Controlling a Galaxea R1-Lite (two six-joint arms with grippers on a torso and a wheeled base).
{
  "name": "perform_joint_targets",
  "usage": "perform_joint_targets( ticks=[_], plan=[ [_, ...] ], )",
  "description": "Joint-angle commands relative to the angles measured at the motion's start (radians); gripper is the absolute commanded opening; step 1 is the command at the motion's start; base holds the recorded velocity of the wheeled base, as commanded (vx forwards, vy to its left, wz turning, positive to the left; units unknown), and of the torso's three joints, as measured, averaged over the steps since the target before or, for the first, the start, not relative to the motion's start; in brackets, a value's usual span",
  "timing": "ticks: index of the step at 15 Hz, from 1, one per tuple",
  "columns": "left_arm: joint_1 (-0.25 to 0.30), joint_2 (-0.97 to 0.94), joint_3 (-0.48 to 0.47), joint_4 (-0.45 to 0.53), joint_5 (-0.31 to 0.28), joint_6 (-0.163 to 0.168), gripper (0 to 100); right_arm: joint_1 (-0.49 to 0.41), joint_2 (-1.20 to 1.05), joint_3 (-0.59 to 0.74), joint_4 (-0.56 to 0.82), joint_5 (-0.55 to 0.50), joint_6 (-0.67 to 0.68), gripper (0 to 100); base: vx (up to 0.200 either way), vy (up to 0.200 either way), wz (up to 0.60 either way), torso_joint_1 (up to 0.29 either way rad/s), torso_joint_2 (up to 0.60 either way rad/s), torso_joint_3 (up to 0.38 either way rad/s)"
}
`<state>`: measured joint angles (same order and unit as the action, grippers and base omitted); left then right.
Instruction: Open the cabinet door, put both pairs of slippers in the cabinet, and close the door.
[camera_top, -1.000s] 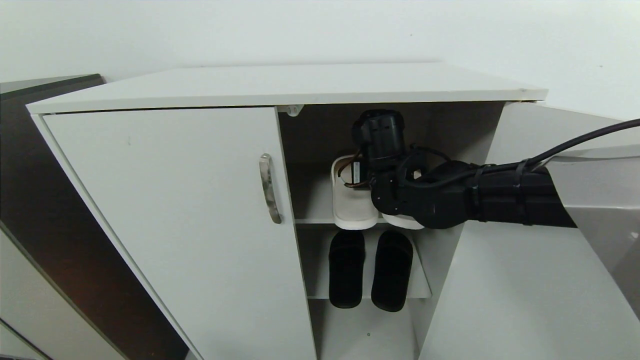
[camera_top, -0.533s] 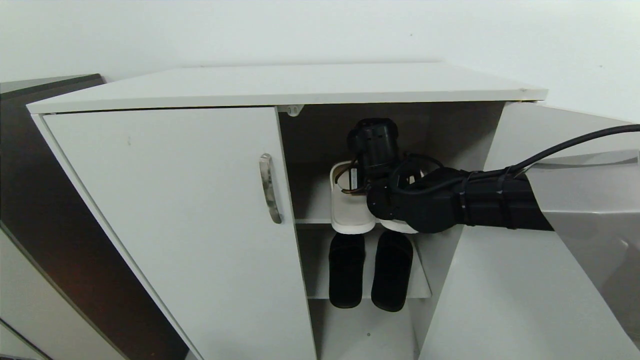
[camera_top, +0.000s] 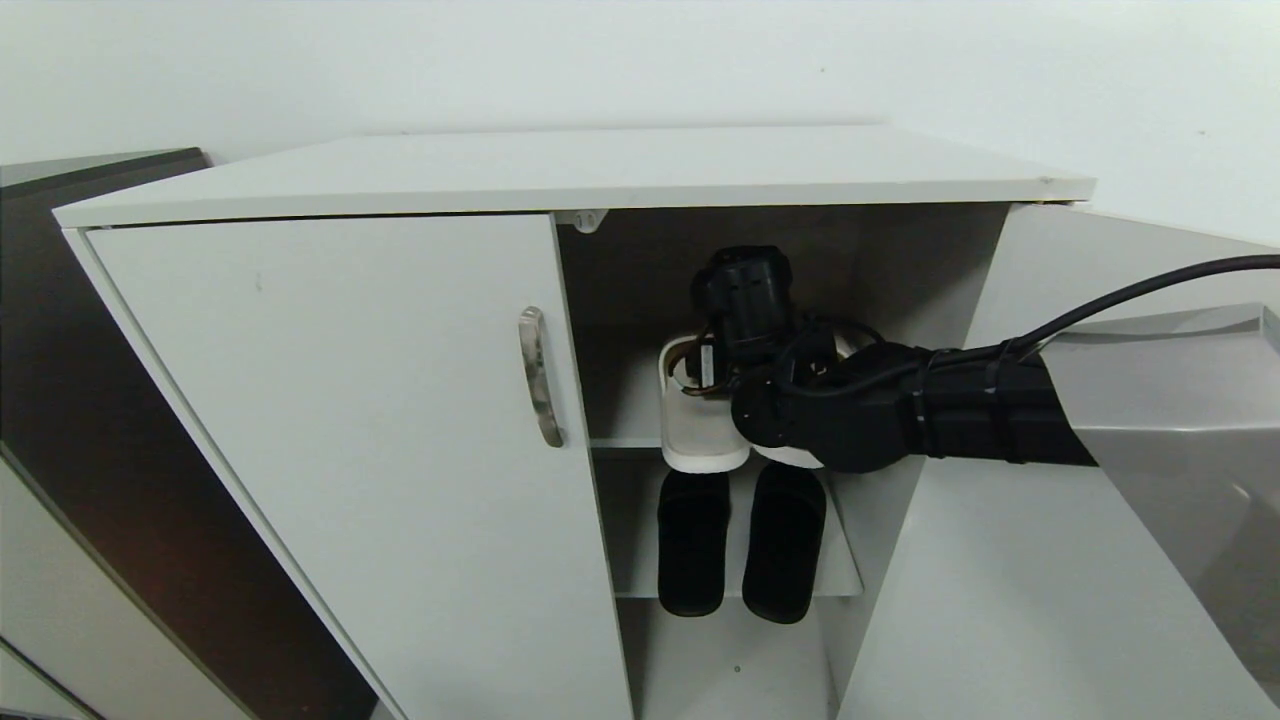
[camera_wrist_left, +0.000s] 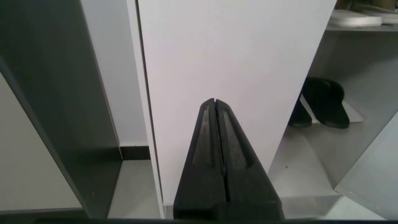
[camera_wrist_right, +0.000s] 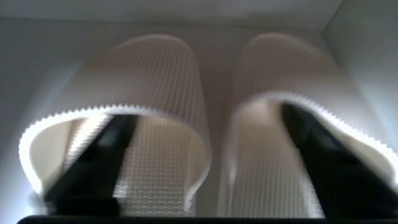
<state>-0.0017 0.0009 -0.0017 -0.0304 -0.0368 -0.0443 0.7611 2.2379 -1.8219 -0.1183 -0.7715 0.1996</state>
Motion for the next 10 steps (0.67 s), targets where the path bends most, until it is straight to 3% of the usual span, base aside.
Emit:
perform_joint_targets(
  ticks=[1,6,10],
  plan=[
    [0.0,-0.001,0.0,0.0,0.0,0.0,0,0.006,-0.011,0.018,0.0,-0.002,0.0,100,0.0,0.0,0.0,0.0,0.0,0.0],
    [0.0,0.001,0.0,0.0,0.009,-0.003,0,0.044,-0.089,0.119,-0.003,-0.011,0.026,100,0.0,0.0,0.0,0.0,0.0,0.0],
    [0.0,-0.001,0.0,0.0,0.009,-0.002,0,0.135,-0.264,0.329,-0.009,-0.025,0.063,100,0.0,0.0,0.0,0.0,0.0,0.0]
  ],
)
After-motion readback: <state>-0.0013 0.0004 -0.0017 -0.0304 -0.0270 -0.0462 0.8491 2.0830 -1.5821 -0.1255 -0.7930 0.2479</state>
